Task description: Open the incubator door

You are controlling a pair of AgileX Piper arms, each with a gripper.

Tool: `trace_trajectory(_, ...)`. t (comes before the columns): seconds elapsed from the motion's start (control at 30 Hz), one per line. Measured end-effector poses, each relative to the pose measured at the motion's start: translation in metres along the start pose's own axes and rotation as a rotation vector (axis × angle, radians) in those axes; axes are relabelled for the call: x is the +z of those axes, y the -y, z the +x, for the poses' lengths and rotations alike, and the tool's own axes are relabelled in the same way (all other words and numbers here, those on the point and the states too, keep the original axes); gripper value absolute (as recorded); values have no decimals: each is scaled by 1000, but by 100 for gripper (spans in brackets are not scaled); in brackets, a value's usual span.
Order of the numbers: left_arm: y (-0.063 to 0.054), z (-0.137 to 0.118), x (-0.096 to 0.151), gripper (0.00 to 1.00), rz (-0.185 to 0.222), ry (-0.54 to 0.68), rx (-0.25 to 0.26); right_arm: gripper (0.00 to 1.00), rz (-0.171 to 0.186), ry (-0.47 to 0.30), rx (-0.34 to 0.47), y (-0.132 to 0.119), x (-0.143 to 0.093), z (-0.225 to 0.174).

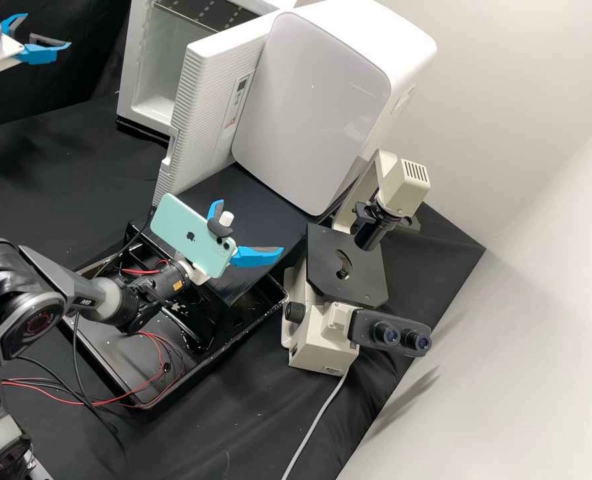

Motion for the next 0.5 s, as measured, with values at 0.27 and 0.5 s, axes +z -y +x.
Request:
trace_trajectory(0.27, 10, 4, -3, 100, 2, -7, -2, 100, 0, 0, 0, 0, 0, 0)
trace_trajectory(0.5, 14, 5, -4, 100, -5, -11, -12, 100, 0, 0, 0, 0, 0, 0)
